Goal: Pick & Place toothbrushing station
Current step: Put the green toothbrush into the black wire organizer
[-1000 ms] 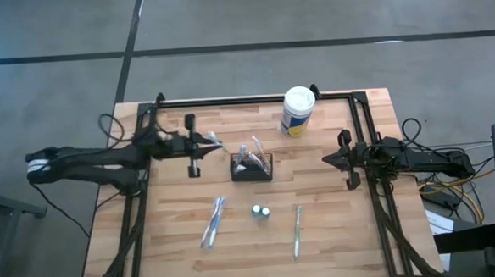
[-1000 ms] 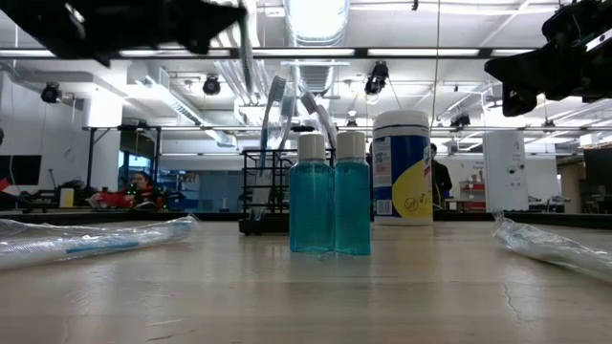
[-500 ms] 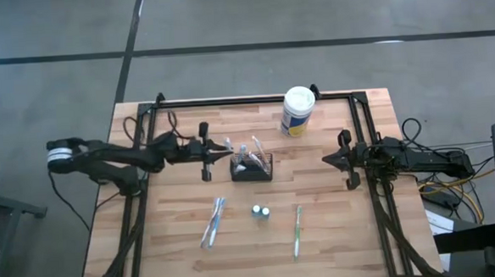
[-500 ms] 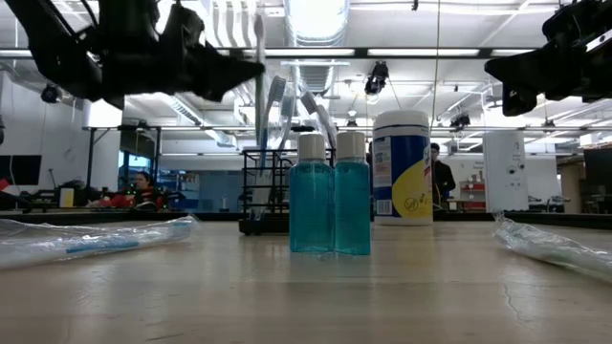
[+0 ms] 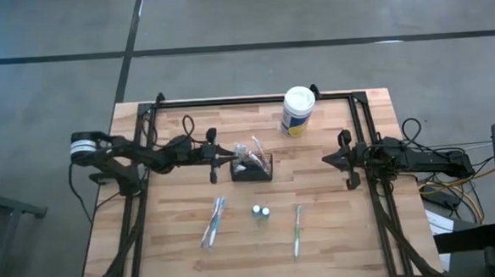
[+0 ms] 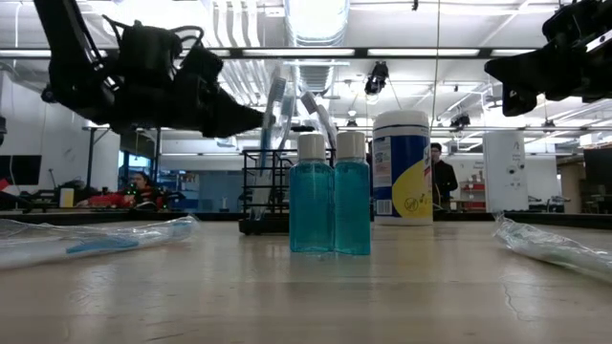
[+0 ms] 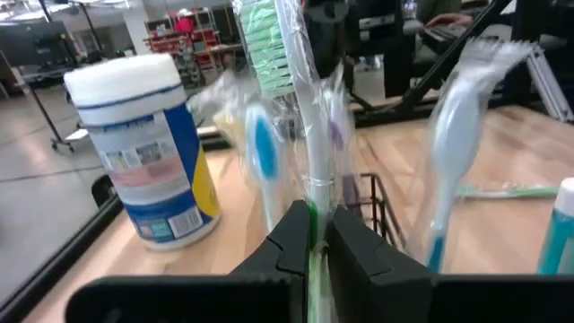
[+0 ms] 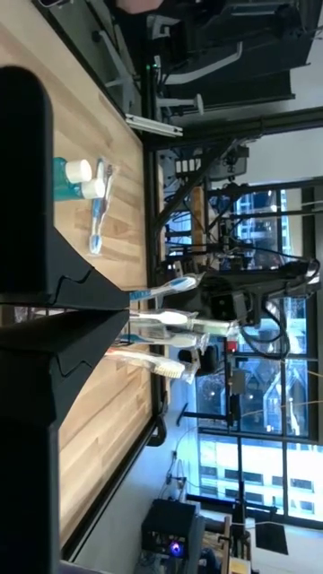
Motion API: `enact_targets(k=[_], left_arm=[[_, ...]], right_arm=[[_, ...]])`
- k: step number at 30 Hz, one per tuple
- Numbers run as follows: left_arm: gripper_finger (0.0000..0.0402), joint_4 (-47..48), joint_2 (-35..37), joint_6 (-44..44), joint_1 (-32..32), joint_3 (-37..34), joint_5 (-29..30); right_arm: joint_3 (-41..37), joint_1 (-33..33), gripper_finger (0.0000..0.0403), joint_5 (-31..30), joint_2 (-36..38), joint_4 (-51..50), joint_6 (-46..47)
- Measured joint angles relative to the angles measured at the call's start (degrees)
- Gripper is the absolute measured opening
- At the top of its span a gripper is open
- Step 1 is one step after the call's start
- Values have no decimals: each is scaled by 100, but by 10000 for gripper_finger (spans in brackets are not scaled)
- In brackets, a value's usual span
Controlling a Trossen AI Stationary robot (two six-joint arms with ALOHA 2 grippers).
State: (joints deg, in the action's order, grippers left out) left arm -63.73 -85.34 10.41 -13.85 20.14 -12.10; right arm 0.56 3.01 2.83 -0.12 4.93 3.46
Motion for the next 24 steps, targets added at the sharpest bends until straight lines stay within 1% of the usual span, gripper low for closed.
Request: enact_targets(k=[9,14,18,24], left_arm=[[22,-270,-582,7,-4,2,2],[22,-295,-713,7,-4,5,0],[41,-314,-745,0,-7,7,7],[85,-177,-577,-28,-7,-14,16]], right_arm=[[0,0,8,2,0,0,0],[0,0,8,2,0,0,-2],[0,0,8,2,0,2,-2],[0,0,8,2,0,2,7]])
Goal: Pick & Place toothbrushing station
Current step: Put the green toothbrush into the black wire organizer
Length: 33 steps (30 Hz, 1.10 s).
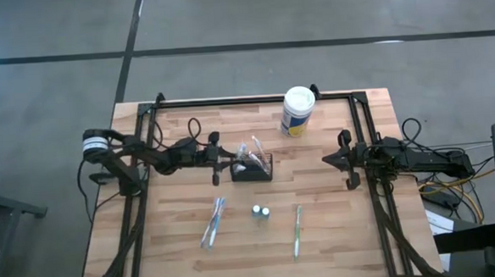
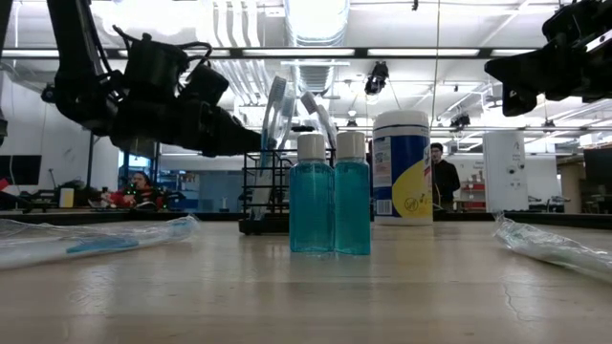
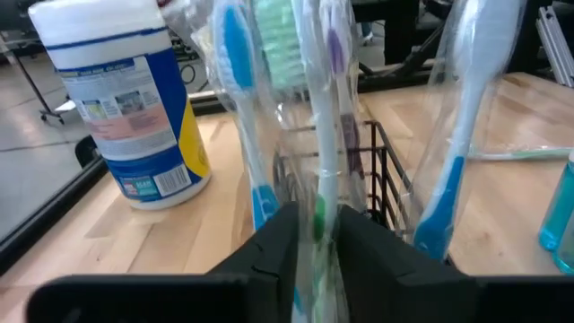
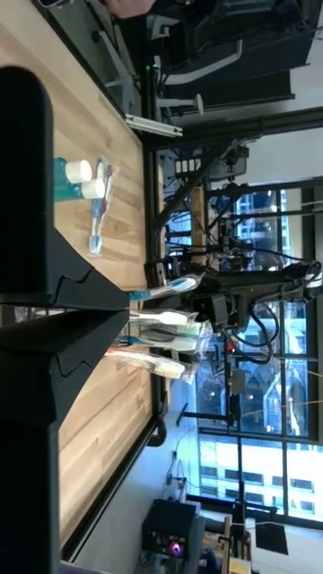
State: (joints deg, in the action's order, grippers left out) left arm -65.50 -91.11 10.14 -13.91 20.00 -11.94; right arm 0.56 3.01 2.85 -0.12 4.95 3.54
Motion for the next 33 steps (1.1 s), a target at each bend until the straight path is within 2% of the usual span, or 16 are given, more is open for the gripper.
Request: enact_targets(k=[4,9,13,17,21,25,27,28,33], left_arm=[[123,198,351,-83,0,-45,1],[172,1130,1161,16,0,-55,192],[199,2051,2241,208,-1,-48,333],[204,3201,3655,210,0,86,347],[174,5068,4936,289,0,470,347],[89,6699,5805,361,0,872,497],[33,7041,6128,440,4,930,485],[17,7131,6278,501,4,926,424],[5,7092,7057,682,11,586,218]], right_arm=[[0,0,8,7,-1,0,24],[0,0,8,17,-2,-1,32],[0,0,8,17,-1,-2,56],[0,0,8,17,-2,-2,56],[0,0,8,15,-2,-2,45],[0,0,8,15,-2,-2,37],[0,0,8,13,-2,-2,37],[0,0,8,13,-2,-2,37],[0,0,8,2,-2,-2,41]])
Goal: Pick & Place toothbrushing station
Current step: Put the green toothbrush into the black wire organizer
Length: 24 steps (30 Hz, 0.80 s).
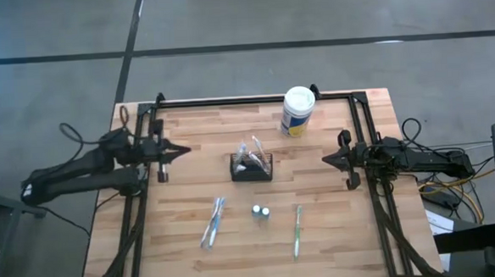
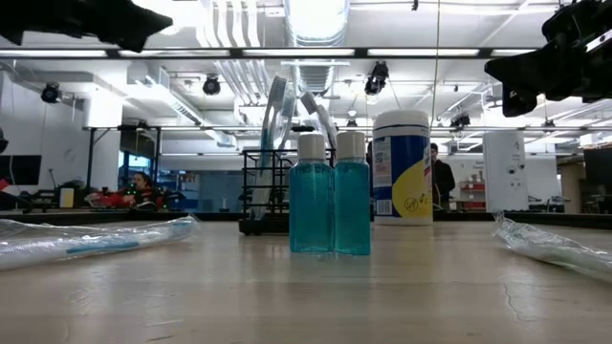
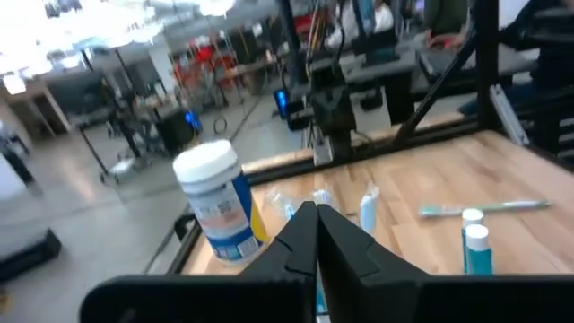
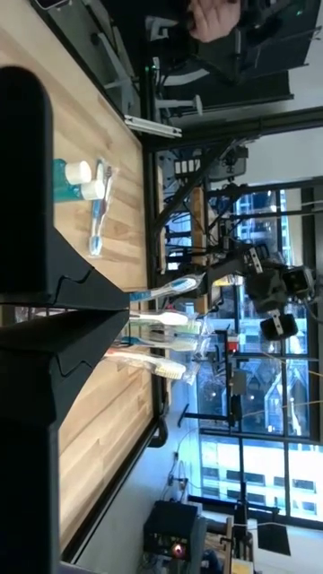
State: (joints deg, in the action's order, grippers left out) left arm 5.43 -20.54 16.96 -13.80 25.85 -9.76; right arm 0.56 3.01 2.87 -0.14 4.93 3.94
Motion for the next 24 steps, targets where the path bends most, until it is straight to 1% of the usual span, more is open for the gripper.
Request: enact_targets(k=[4,6,9,11,16,21,24], left_arm=[[4,-695,592,-47,0,-619,-341],[3,-1026,865,-100,-1,-911,-327],[2,-1037,1152,-212,-13,-1376,-271],[2,-1189,1338,-251,-11,-1600,-252],[1,-1162,1675,-396,-11,-2133,-237],[1,-1188,1915,-540,-11,-2489,-266],[1,-942,1980,-588,-9,-2533,-281]], right_arm=[[0,0,8,0,0,0,-5],[0,0,8,0,0,2,-33],[-1,0,8,0,0,2,-46],[0,0,8,2,0,2,-39],[-2,0,8,2,0,2,-46],[-1,2,8,-19,0,2,-52],[-2,4,8,-28,0,1,-53]])
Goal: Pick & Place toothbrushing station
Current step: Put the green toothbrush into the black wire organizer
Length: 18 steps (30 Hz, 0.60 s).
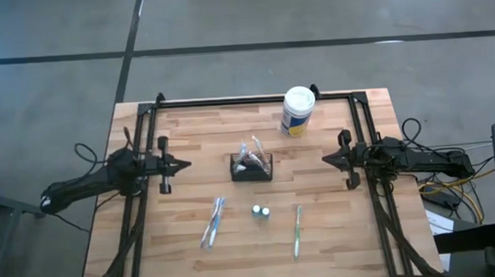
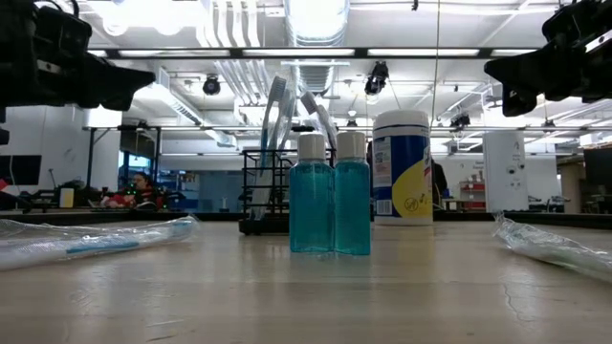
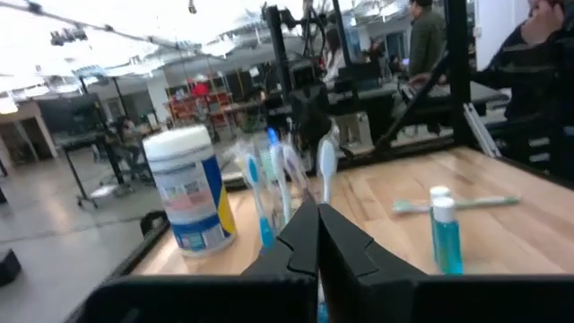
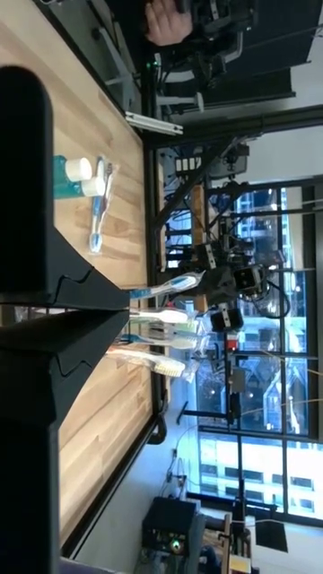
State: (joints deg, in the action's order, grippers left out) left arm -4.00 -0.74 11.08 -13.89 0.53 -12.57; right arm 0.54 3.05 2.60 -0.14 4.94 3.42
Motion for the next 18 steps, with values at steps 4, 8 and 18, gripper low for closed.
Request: enact_targets(k=[4,8,18], left_arm=[[1,122,15,-18,-1,-3,-63],[0,128,-1,-18,-2,-3,-49],[1,106,1,-125,-2,-8,-44]], right_arm=[[0,0,8,-109,-4,-8,0],[0,0,8,-132,-4,-14,4],[6,0,8,-277,-45,483,-69]])
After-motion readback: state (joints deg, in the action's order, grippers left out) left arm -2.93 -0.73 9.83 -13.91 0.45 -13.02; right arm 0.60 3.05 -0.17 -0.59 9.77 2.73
